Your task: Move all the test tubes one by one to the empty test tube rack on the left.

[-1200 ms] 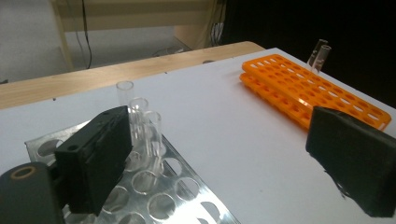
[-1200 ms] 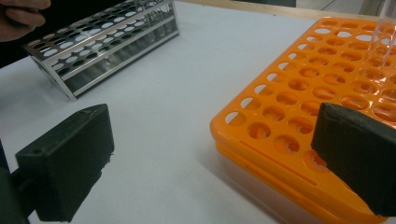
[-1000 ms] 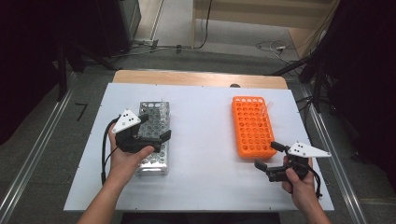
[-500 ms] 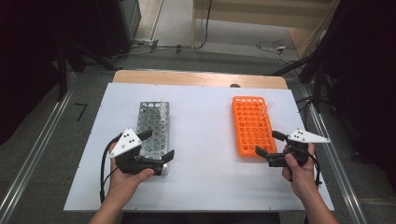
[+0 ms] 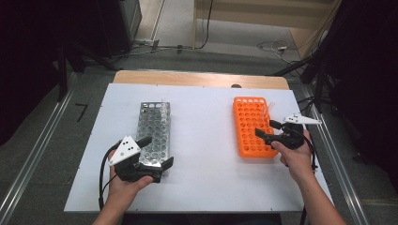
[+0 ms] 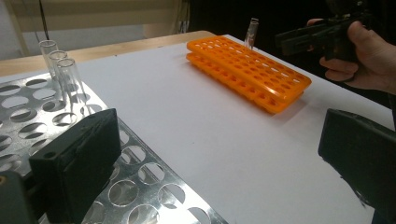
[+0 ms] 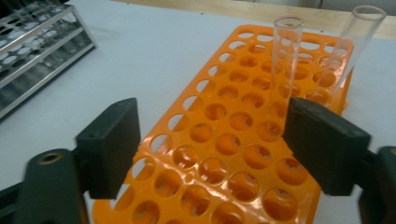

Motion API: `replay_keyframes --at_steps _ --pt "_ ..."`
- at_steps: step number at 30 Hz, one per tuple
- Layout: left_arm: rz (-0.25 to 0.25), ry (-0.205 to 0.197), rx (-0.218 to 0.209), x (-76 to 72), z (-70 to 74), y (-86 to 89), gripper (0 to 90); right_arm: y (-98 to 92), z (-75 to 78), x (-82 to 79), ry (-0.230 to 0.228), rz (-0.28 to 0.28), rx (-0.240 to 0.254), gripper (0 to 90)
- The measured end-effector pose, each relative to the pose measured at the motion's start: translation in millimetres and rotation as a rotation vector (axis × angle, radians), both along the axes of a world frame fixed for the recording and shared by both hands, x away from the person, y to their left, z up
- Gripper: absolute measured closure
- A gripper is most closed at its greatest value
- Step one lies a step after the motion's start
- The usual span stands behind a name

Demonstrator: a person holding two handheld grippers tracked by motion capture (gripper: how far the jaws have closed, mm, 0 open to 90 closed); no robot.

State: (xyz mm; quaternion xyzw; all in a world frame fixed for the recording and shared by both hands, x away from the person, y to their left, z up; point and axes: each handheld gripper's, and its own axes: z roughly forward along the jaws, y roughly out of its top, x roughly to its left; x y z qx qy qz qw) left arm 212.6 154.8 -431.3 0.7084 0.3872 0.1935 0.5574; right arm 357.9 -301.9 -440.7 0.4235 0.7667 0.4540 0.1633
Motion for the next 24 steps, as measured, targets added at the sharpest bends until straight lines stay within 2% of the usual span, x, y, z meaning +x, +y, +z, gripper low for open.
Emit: replay_keyframes --at_steps 3,6,11,15,24 --pt "0.002 0.006 -0.002 0.7 -1.2 0.5 0.0 0.7 -2.5 7.9 -0.001 -0.056 -0.021 36.4" --pt "-0.002 0.009 -0.004 0.9 -1.9 0.5 0.0 1.9 -4.7 15.3 0.004 -0.086 -0.06 43.3" --pt "-0.003 0.01 -0.002 1.0 -1.6 0.3 0.0 -2.6 -7.7 29.1 0.022 -0.109 -0.042 54.7" --pt "-0.002 0.011 -0.005 0.7 -1.7 0.3 0.0 -2.0 -9.1 37.7 0.035 -0.095 -0.044 59.6" --pt "-0.003 0.019 0.001 1.2 -2.7 -0.9 0.0 2.9 -13.5 50.7 0.048 -0.102 -0.101 64.9"
